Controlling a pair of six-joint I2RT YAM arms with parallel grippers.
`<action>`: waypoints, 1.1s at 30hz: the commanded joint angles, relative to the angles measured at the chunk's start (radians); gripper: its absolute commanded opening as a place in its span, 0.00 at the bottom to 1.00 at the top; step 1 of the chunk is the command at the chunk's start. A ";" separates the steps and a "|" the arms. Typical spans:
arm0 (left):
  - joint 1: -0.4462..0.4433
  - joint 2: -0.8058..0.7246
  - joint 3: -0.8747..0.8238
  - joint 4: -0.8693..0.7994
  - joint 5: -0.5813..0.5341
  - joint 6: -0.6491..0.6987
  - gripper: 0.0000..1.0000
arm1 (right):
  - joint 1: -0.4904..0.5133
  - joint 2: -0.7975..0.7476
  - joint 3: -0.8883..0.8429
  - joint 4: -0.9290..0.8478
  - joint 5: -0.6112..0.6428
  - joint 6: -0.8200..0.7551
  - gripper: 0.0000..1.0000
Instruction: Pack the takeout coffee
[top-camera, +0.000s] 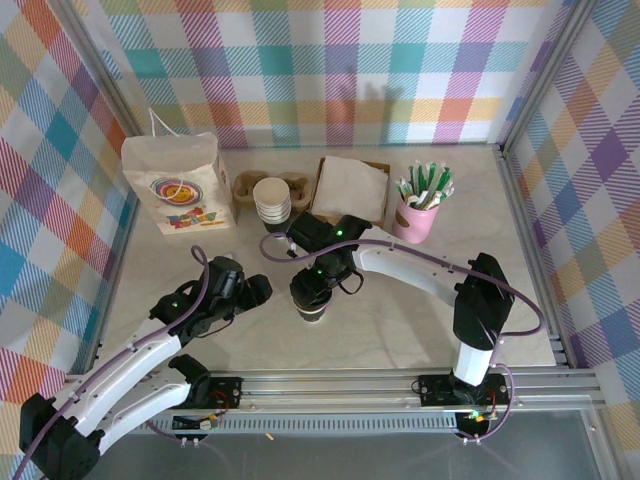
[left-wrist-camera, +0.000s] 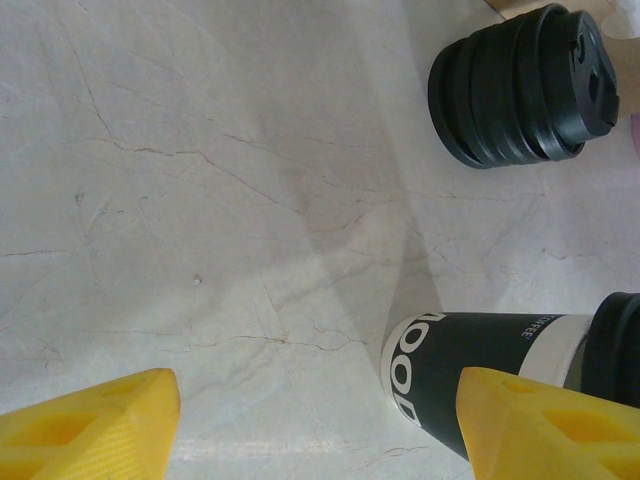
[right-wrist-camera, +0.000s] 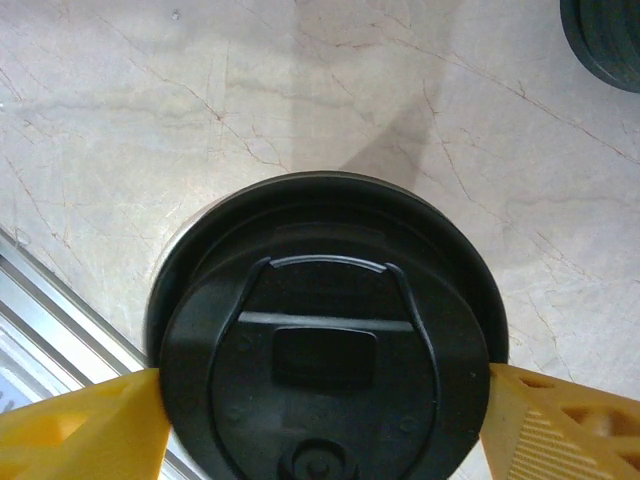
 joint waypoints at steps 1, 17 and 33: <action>0.004 0.004 -0.002 0.010 -0.007 0.003 0.73 | 0.011 -0.005 0.007 -0.004 -0.021 0.000 0.79; 0.004 -0.002 -0.007 0.010 -0.002 0.016 0.72 | 0.016 -0.027 0.015 -0.018 -0.042 0.024 0.80; 0.004 -0.032 -0.037 -0.009 0.070 0.013 0.56 | 0.017 -0.036 0.025 -0.020 -0.061 0.048 0.80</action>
